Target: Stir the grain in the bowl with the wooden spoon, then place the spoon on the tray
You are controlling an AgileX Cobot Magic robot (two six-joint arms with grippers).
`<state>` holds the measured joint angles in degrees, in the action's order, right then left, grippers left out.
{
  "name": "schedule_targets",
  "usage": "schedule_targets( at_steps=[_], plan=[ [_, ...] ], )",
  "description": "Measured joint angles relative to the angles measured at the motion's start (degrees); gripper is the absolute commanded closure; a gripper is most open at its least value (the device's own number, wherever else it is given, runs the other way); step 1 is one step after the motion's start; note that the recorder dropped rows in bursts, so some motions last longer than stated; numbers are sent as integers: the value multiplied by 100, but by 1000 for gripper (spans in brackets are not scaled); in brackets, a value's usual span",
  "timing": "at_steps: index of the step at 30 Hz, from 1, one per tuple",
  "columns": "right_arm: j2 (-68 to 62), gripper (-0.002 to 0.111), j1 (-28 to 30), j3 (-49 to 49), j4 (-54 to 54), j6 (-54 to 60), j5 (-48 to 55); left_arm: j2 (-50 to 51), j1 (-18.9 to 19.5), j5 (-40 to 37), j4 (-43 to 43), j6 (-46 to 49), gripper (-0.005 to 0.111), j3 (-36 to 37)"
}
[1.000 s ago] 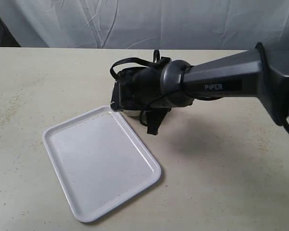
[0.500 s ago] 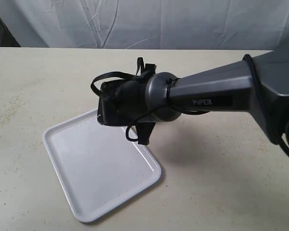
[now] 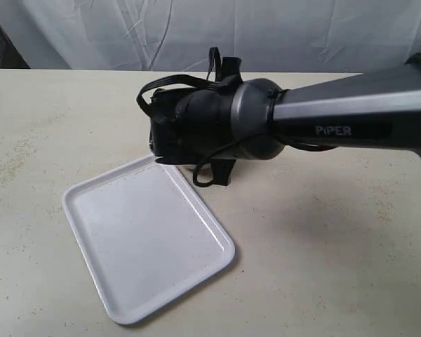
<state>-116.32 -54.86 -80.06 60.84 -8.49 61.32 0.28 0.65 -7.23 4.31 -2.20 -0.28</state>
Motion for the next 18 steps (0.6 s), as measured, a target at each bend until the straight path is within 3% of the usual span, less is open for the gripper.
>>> schedule_targets(
  at_steps=[18],
  plan=[
    [-490, 109, 461, 0, -68, 43, -775, 0, 0, 0, 0, 0, 106, 0]
  ],
)
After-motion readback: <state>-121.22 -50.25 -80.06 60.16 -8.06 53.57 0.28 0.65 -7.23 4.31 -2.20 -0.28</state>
